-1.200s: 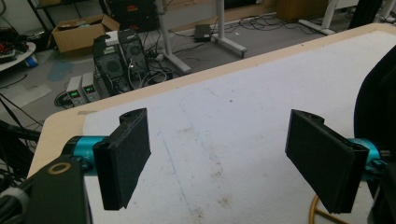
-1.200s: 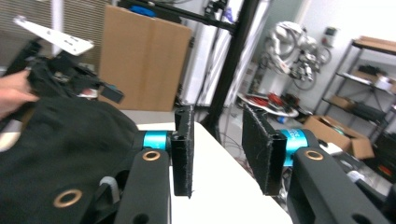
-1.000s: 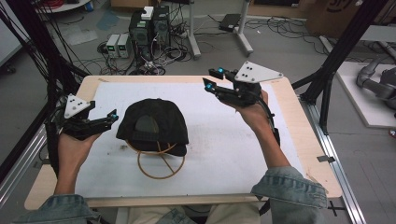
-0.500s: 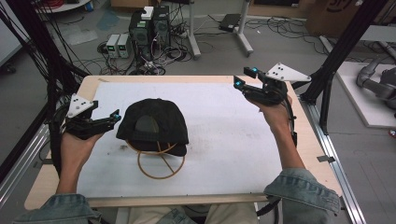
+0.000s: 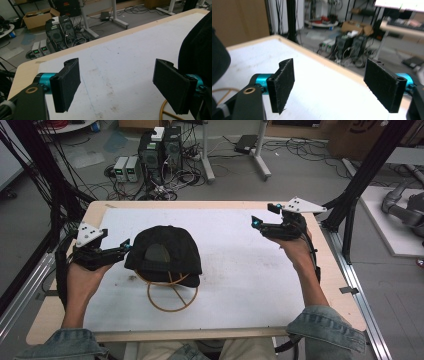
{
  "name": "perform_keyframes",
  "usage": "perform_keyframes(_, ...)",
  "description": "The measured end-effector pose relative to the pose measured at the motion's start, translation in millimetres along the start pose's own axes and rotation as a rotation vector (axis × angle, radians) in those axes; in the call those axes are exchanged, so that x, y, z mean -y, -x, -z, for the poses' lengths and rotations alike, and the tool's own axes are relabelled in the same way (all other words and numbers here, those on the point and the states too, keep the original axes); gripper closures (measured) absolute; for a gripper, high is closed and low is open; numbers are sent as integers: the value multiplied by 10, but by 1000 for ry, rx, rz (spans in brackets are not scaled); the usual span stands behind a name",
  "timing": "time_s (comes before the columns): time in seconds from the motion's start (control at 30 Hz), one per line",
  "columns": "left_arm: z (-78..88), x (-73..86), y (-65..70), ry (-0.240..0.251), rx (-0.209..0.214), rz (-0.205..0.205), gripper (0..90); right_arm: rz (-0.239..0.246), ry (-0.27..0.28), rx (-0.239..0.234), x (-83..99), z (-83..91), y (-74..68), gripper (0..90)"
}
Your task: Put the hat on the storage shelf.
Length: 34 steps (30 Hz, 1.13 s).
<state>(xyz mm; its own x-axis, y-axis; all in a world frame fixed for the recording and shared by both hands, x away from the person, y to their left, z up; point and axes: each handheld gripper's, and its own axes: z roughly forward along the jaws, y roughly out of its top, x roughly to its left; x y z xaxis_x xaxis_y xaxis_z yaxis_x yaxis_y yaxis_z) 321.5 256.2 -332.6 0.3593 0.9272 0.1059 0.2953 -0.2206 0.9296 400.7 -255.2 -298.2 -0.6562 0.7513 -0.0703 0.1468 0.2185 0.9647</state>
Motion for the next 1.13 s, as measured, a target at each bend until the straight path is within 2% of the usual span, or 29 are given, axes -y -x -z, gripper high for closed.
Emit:
perform_keyframes(0.03,-7,-4,-1,0,-1,-1,223,0,0,0,0,0,0,242)
perform_keyframes(0.1,-30,-9,3,-1,0,-6,205,-16,-51,-7,129,-47,-2,214)
perform_keyframes(0.27,-90,3,9,-20,-5,-12,180,-38,-89,-5,220,-67,10,180)
perform_keyframes(0.4,-103,6,19,-27,0,-14,180,-27,-98,-11,251,-76,12,175)
perform_keyframes(0.47,-102,6,21,-27,0,-14,180,-40,-103,-15,261,-76,4,175)
perform_keyframes(1.03,-83,-1,17,-22,1,-11,180,-36,-124,-30,281,-98,-15,176)
perform_keyframes(1.13,-84,-1,25,-21,3,-15,181,-22,-123,-29,288,-104,-23,176)
